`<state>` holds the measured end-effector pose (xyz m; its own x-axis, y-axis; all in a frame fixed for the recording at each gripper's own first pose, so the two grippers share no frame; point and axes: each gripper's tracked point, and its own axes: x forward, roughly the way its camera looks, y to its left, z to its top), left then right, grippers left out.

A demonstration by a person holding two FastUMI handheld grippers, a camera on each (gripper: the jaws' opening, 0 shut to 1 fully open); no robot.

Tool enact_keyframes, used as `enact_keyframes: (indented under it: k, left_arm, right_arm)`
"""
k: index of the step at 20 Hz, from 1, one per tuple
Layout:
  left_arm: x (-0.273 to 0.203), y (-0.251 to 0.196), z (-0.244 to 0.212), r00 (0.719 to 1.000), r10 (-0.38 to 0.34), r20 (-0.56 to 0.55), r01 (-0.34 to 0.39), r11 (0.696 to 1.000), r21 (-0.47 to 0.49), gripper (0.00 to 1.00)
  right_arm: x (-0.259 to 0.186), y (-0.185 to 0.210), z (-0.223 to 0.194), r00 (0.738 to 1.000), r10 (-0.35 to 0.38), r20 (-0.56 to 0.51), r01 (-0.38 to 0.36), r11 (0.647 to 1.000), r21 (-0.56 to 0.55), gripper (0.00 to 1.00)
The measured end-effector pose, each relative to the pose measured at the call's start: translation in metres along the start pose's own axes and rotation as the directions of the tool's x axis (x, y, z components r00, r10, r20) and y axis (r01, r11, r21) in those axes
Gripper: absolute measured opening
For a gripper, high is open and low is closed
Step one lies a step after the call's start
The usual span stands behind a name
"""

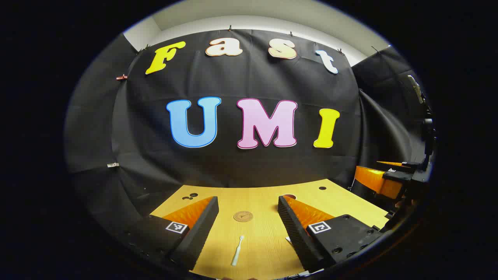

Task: Put the toothbrush and toothpaste on the desktop into the cup, then pick up the cup and place it on the coaster on the desktop.

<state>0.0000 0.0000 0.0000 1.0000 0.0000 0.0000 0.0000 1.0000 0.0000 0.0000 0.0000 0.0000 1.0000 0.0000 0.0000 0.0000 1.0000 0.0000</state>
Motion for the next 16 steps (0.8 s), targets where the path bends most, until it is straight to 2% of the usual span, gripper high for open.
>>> enact_keyframes:
  k: [16]
  left_arm:
    - [0.011,0.008,-0.016,0.999,0.007,-0.038,-0.008,1.000,-0.007,0.97]
  right_arm:
    - [0.009,0.004,-0.024,0.997,0.011,-0.071,-0.009,1.000,0.017,0.97]
